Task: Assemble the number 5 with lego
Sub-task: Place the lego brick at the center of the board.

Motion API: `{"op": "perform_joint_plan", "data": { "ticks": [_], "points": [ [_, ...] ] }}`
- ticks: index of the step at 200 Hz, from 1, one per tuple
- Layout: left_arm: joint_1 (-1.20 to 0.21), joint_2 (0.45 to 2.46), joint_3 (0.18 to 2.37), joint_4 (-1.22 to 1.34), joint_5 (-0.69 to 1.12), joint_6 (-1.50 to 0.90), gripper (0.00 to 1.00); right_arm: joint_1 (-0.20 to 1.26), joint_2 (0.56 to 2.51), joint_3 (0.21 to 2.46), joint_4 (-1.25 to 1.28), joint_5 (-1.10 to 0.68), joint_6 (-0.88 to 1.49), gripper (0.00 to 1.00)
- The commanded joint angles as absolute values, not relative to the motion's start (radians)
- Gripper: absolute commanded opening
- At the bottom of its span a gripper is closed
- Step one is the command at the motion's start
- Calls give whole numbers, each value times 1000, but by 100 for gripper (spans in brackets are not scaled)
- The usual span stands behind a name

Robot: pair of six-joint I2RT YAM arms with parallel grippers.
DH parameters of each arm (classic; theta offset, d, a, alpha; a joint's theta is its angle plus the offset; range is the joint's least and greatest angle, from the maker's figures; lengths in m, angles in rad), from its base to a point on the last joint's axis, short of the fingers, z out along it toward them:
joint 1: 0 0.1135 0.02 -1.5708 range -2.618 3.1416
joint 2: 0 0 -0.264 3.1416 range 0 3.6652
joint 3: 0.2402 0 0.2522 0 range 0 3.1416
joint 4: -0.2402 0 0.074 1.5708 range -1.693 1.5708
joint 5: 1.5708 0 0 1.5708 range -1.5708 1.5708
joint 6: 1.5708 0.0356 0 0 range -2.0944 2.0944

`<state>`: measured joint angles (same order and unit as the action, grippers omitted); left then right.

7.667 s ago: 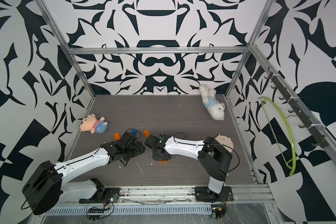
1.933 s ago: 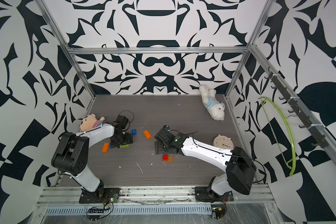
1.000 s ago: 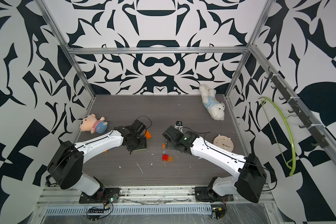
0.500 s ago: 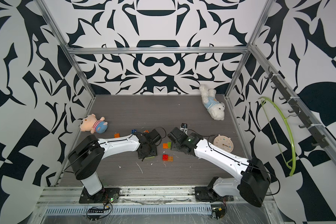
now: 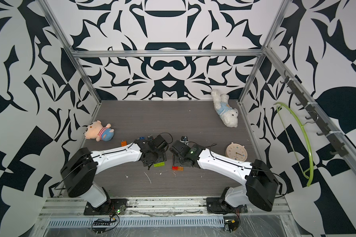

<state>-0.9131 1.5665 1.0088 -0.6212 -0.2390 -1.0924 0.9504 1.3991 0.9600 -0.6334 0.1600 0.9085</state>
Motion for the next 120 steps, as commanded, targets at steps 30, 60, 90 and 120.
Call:
{"op": "perform_joint_plan", "data": {
  "ticks": [30, 60, 90, 120],
  "points": [
    [-740, 1179, 743, -646, -330, -1161, 94, 1046, 1598, 1164, -598, 134, 846, 78],
    [-640, 972, 643, -662, -356, -1122, 99, 1061, 1723, 1263, -623, 126, 834, 84],
    [-605, 809, 570, -659, -385, -1082, 99, 1074, 1833, 1356, -663, 118, 824, 87],
    [-594, 730, 524, -638, -385, -1078, 99, 1081, 1925, 1453, -746, 161, 836, 88]
  ]
}}
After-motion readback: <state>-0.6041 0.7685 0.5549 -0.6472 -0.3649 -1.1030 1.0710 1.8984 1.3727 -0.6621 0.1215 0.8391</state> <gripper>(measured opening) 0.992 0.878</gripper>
